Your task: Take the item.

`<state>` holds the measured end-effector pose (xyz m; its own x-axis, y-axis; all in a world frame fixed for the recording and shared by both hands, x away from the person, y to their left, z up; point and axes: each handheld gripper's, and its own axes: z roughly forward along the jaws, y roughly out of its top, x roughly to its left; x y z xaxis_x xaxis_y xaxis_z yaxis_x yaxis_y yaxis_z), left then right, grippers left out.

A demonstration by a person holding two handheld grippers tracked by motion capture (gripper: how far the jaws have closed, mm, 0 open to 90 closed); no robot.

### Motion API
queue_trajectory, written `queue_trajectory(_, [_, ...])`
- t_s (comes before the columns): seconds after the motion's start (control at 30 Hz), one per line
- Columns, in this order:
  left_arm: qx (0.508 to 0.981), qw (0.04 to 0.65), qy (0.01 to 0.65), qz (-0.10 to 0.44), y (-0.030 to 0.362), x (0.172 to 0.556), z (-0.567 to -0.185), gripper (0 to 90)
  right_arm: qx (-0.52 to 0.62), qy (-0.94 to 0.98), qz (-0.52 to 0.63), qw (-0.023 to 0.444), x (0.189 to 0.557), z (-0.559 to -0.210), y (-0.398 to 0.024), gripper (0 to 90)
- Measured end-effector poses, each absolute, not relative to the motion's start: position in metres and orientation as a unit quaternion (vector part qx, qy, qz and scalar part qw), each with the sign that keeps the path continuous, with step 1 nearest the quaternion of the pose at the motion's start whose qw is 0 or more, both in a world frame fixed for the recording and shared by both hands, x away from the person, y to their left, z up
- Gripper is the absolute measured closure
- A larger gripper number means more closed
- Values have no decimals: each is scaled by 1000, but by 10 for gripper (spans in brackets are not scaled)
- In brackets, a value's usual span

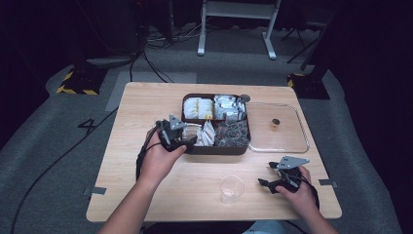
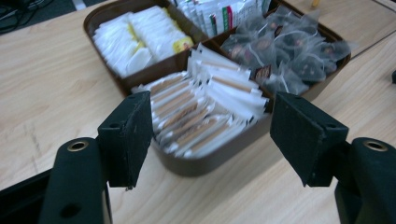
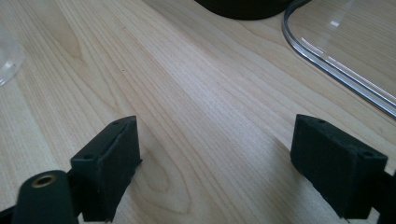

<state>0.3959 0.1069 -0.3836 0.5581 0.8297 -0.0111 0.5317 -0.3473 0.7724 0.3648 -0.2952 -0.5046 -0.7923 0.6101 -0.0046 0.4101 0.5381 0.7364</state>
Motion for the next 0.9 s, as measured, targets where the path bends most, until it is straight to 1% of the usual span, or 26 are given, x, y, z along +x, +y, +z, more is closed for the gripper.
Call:
queue_trajectory(0.13, [798, 384, 425, 188, 94, 412, -379, 309, 297, 866, 379, 134, 366, -505, -295, 150])
queue_trajectory(0.33, [795, 390, 425, 189, 80, 432, -375, 311, 299, 866, 378, 135, 366, -505, -294, 150])
queue_trajectory(0.5, [798, 384, 427, 184, 70, 449, -373, 311, 300, 865, 379, 135, 366, -505, -294, 150])
queue_trajectory(0.67, [801, 378, 424, 190, 62, 466, -372, 311, 300, 865, 379, 135, 366, -505, -294, 150])
queue_trajectory(0.8, [788, 396, 446, 155, 55, 488, -374, 310, 300, 865, 379, 135, 366, -505, -294, 150])
queue_trajectory(0.9, [790, 388, 445, 168, 53, 497, -374, 311, 299, 865, 378, 136, 366, -505, -294, 150])
